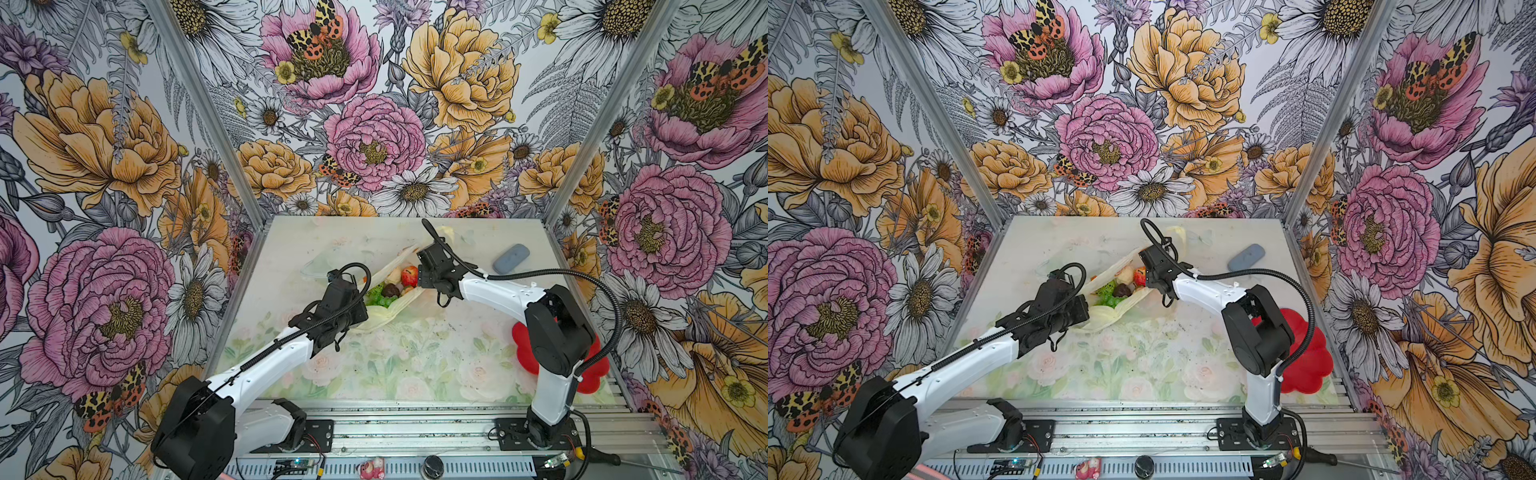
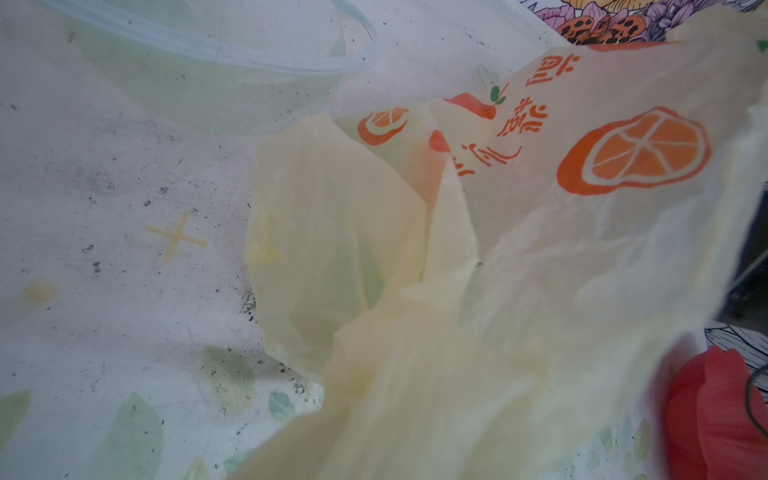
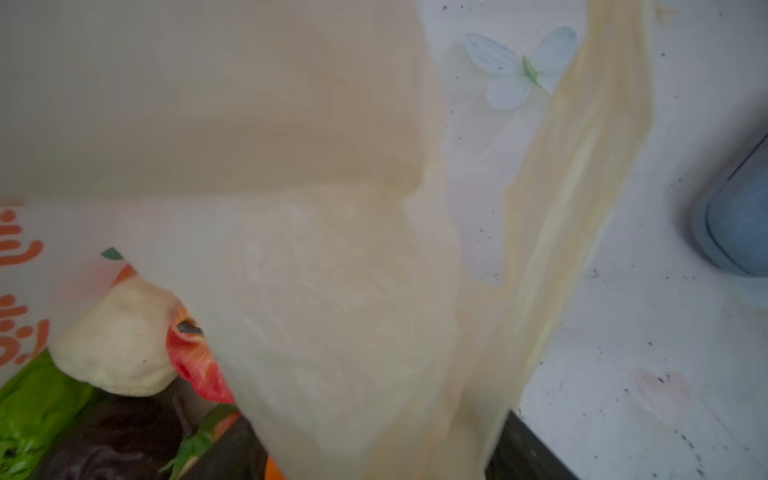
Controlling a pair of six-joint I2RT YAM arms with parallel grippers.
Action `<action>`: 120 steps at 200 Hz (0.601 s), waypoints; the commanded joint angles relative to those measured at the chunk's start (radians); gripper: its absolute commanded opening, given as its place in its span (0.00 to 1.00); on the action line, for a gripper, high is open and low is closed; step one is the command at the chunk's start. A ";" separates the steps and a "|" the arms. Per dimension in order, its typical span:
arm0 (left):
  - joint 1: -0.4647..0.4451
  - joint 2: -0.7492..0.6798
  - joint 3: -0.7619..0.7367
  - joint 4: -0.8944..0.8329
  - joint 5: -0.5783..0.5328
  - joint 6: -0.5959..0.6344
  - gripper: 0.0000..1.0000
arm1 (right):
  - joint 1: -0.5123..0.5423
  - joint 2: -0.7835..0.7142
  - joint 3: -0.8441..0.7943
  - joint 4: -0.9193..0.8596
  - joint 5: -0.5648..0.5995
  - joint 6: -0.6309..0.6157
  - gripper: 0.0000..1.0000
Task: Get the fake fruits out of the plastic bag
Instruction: 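Hold the bag with the left gripper while the right gripper lifts away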
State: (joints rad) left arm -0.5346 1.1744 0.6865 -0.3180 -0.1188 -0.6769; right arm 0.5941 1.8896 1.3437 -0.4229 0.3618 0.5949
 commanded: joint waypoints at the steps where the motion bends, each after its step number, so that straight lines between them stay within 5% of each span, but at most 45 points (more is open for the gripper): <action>1: 0.003 0.027 -0.024 -0.006 -0.029 0.029 0.00 | -0.029 0.049 0.058 0.004 -0.119 -0.025 0.63; 28: 0.012 0.085 -0.033 -0.014 -0.019 0.018 0.00 | -0.050 0.081 0.068 0.102 -0.296 -0.015 0.20; 48: 0.093 0.110 -0.031 -0.018 0.041 -0.005 0.00 | -0.059 0.089 0.108 0.150 -0.354 -0.009 0.01; 87: 0.267 0.052 0.097 -0.045 0.074 0.019 0.00 | -0.070 0.057 0.199 0.257 -0.503 0.034 0.00; 120: 0.282 -0.083 0.069 -0.022 0.017 0.010 0.00 | -0.087 -0.079 0.003 0.507 -0.587 0.093 0.00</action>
State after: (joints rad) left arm -0.2535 1.1927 0.7612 -0.3538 -0.0631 -0.6765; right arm 0.5301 1.9324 1.4696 -0.1436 -0.1276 0.6300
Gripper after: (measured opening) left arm 0.047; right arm 0.049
